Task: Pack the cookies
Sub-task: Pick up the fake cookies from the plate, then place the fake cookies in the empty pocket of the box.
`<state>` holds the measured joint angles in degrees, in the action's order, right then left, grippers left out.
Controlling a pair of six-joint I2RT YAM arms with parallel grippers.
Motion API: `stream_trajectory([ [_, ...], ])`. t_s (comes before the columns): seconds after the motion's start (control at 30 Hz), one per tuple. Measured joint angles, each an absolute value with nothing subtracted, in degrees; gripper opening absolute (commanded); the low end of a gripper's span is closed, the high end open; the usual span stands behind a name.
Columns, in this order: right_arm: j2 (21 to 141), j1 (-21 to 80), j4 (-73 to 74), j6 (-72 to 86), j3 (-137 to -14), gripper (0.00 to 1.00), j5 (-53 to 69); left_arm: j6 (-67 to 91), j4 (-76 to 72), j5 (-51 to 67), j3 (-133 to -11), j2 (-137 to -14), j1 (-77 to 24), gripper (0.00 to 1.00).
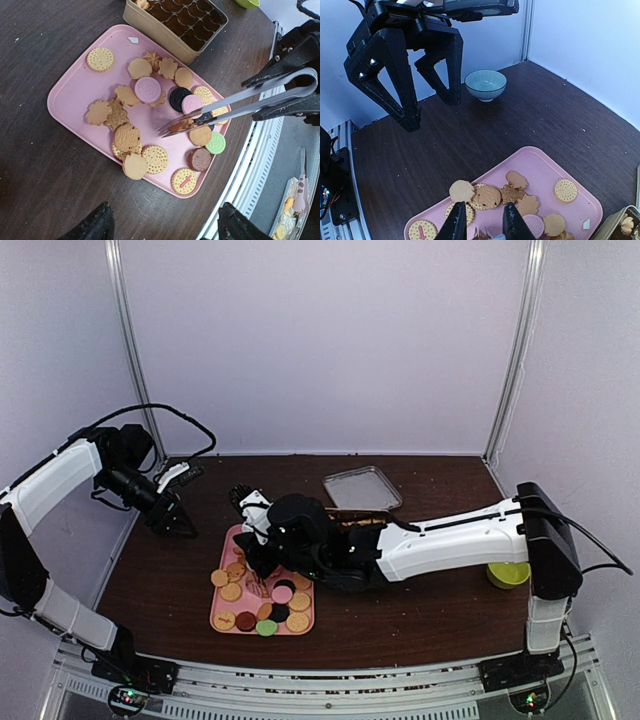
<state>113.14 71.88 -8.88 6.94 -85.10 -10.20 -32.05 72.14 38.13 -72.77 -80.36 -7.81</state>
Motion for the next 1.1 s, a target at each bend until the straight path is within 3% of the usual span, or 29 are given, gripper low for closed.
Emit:
stream_trajectory([
  [0.3, 108.3, 69.6, -8.4, 7.4, -82.3, 0.04, -10.1, -32.1, 72.2, 38.2, -72.8, -80.4, -7.8, 0.73],
  [0.7, 84.6, 53.9, -9.4, 2.0, -72.1, 0.01, -15.8, -32.3, 72.7, 38.2, -72.8, -80.4, -7.8, 0.73],
  [1.1, 83.7, 43.4, -4.1, 1.1, -64.6, 0.02, -18.5, -32.3, 72.8, 38.2, -72.8, -80.4, -7.8, 0.73],
])
